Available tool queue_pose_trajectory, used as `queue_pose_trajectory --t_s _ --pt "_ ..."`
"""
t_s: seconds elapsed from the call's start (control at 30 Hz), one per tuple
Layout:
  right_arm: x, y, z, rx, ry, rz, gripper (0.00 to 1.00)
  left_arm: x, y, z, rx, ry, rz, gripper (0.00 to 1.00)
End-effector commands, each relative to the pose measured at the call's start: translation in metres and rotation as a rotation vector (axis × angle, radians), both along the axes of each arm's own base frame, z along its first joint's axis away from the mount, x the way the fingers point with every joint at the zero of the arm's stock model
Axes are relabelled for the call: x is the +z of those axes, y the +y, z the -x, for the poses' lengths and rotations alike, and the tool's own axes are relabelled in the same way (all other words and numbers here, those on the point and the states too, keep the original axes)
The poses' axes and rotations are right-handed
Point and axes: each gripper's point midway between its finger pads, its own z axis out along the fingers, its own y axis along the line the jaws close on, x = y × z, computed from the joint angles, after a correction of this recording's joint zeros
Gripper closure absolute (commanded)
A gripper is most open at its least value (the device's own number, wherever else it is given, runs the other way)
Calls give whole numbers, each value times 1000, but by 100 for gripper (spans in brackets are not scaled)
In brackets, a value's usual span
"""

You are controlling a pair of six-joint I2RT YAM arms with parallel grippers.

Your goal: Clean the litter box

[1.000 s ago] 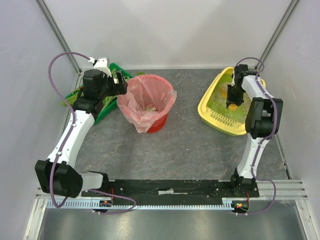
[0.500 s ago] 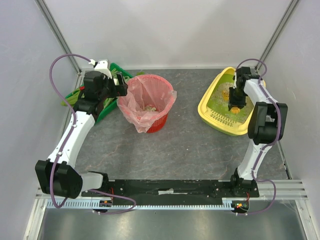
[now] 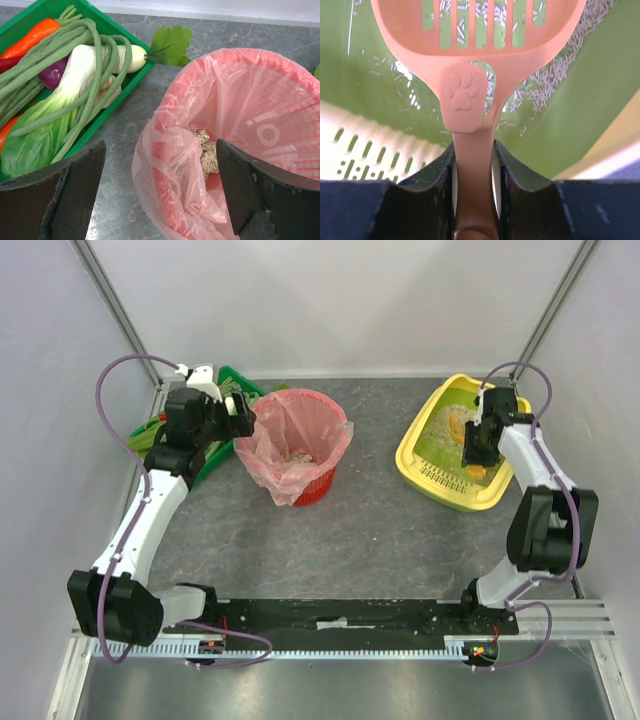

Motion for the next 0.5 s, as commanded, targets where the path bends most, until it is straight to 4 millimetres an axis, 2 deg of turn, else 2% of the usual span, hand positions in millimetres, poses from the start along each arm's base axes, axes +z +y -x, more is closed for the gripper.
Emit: queue_pose_trajectory --t_s 0.0,0.1,0.17,0.2,0.27,0.3,0.37,0.47 --pt "25 1 -2 -7 -165 2 100 18 -4 5 -4 -55 59 3" --pt "17 1 -9 -5 -205 2 100 17 -7 6 -22 -54 62 4" --pt "16 7 -7 12 -216 -24 100 19 -9 7 -36 -56 59 4" --pt "29 11 -2 22 -253 -34 100 20 -8 8 -35 -57 57 4" --pt "31 15 14 19 -269 -41 100 22 -6 13 -25 -60 56 4" --pt "44 14 21 14 -316 -35 100 20 -5 14 -20 -56 58 4" --pt "34 10 31 6 -313 -8 100 18 -5 17 -15 -55 69 4" --pt "18 5 30 -3 -277 1 100 15 -9 20 -40 -51 83 4"
